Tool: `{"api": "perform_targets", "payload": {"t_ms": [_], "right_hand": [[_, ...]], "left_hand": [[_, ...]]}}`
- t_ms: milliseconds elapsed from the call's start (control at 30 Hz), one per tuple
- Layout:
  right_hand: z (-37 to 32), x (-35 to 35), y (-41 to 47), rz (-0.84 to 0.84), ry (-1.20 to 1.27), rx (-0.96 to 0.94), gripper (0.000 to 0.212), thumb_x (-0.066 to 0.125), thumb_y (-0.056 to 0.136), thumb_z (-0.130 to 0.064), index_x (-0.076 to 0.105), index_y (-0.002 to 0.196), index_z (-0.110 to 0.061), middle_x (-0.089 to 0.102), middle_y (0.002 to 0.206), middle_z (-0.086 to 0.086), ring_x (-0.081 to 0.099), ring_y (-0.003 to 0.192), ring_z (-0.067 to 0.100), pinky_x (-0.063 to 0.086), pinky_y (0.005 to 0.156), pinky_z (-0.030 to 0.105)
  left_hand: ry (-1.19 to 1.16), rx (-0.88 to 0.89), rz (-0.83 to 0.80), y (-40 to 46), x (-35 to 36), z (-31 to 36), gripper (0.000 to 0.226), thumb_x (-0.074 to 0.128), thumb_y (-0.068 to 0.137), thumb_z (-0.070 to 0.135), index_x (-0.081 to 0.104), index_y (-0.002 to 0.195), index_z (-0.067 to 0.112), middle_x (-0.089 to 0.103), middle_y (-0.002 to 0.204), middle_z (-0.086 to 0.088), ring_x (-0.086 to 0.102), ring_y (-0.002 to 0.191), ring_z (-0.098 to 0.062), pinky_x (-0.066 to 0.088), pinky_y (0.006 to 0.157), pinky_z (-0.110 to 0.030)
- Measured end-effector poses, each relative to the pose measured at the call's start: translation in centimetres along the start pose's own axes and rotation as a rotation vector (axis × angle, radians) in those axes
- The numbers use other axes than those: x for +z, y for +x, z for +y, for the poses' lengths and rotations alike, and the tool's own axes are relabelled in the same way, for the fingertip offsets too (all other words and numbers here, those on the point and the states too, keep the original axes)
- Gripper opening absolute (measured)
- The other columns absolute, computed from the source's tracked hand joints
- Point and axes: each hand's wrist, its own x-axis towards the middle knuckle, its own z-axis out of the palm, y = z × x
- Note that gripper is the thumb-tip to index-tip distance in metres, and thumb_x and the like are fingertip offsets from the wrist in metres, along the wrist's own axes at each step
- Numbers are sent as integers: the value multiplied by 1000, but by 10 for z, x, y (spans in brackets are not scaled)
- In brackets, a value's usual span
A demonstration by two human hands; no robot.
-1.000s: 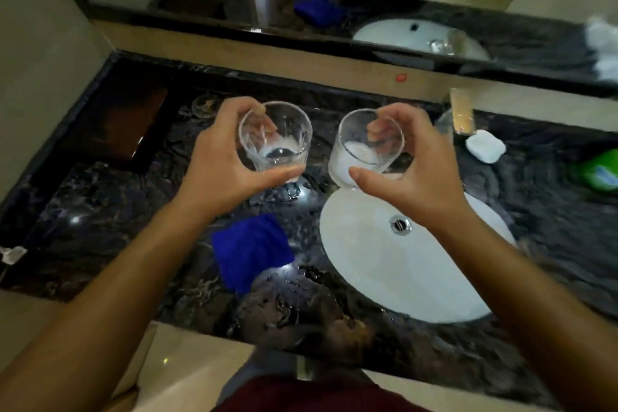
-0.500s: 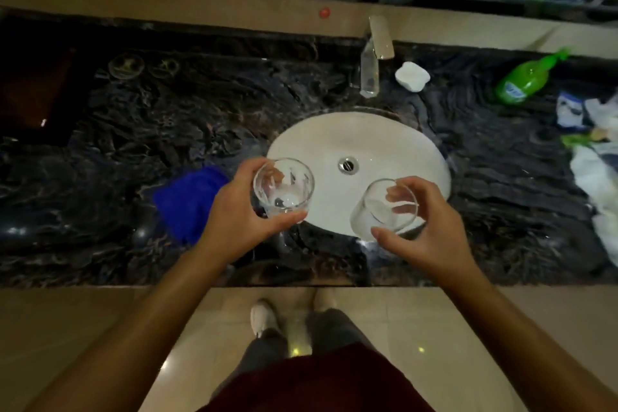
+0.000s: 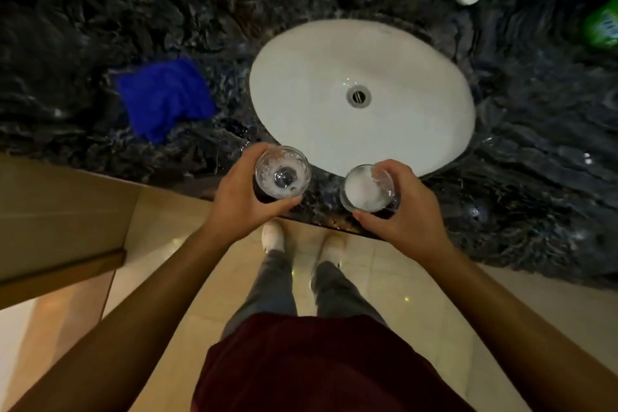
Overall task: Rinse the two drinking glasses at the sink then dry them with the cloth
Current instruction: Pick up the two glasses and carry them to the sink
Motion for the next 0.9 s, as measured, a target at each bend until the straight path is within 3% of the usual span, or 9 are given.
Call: {"api": "perform_targets", "payload": {"t_ms": [200, 400, 600, 733, 800, 900], "right_hand": [[16, 14, -9, 16, -2, 48, 77, 91, 70, -36, 51, 135, -22, 61, 129, -9, 58, 115, 7, 46, 91, 12], [21, 15, -10, 44, -31, 59, 81, 91, 71, -36, 48, 139, -21, 61, 134, -7, 58, 116, 7, 48, 92, 14], [22, 15, -9, 36, -21, 60, 83, 91, 72, -36, 46, 140, -22, 59, 137, -5, 59, 118, 10, 48, 91, 13], [22, 16, -10, 30, -30, 83, 83, 90, 73, -37, 46, 141, -22, 56, 137, -10, 54, 118, 3, 45, 91, 9], [20, 14, -10, 27, -30, 88, 83, 90, 73, -38, 45, 142, -23, 51, 135, -16, 51, 118, 0, 48, 94, 13], [19, 7, -13, -17, -36, 75, 92, 87, 73, -52, 42, 148, -23, 50, 144, -12, 48, 128, 3, 49, 106, 28]], "left_hand": [[46, -92, -47, -9, 13, -13, 92, 92, 69, 44, 40, 142, 25, 55, 128, 17, 62, 119, -12, 56, 99, -41], [102, -63, -68, -8, 13, -18, 90, 90, 70, 45, 42, 142, 19, 61, 133, 5, 61, 116, -9, 52, 95, -28], [133, -35, -104, -6, 12, -20, 92, 90, 71, 46, 41, 142, 16, 63, 134, -3, 65, 118, -22, 57, 94, -38], [168, -41, -135, -7, 11, -18, 93, 89, 71, 47, 38, 144, 20, 62, 136, -4, 65, 119, -25, 55, 94, -35], [195, -46, -175, -6, 10, -15, 97, 89, 73, 46, 35, 149, 21, 59, 141, -6, 63, 123, -27, 51, 96, -33], [257, 47, -215, -3, 5, -8, 107, 80, 75, 62, 29, 157, 15, 44, 156, -9, 46, 141, -25, 42, 115, -42]]}}
